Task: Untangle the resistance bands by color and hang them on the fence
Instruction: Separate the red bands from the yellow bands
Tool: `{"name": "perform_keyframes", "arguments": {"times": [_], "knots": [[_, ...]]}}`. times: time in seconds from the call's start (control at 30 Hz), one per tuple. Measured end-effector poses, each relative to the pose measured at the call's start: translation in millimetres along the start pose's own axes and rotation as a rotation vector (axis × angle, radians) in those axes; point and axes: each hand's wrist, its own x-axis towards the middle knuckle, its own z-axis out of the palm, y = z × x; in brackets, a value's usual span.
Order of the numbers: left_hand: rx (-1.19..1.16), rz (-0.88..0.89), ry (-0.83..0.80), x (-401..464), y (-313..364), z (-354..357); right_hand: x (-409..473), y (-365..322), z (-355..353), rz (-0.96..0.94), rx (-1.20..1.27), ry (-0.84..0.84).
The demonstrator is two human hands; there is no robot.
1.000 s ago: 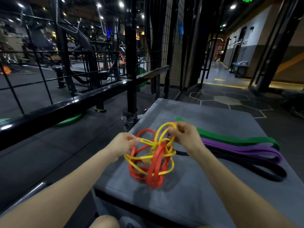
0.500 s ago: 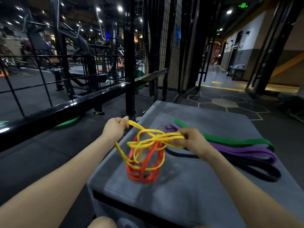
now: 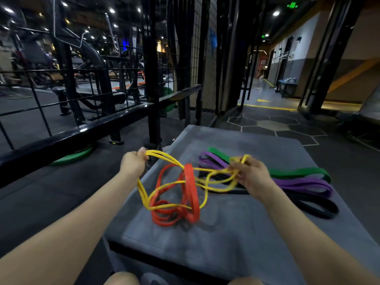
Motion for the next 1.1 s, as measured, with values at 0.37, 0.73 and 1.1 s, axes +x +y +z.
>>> {"name": "perform_keyframes", "arguments": {"times": [0.37,0.73,1.1], "knots": [[-0.236,0.298,-0.286,-20,62,2,-9,-2,34,-0.205,-1.324,-0.133],[-0.756,0.110,-0.478,-25,132,2,-10,21,108,-0.170,-0.793,-0.494],[-0.560,-0.053,-0.268,11,79,2,10,-50,80,-0.249,-1.521,-0.353]]}}
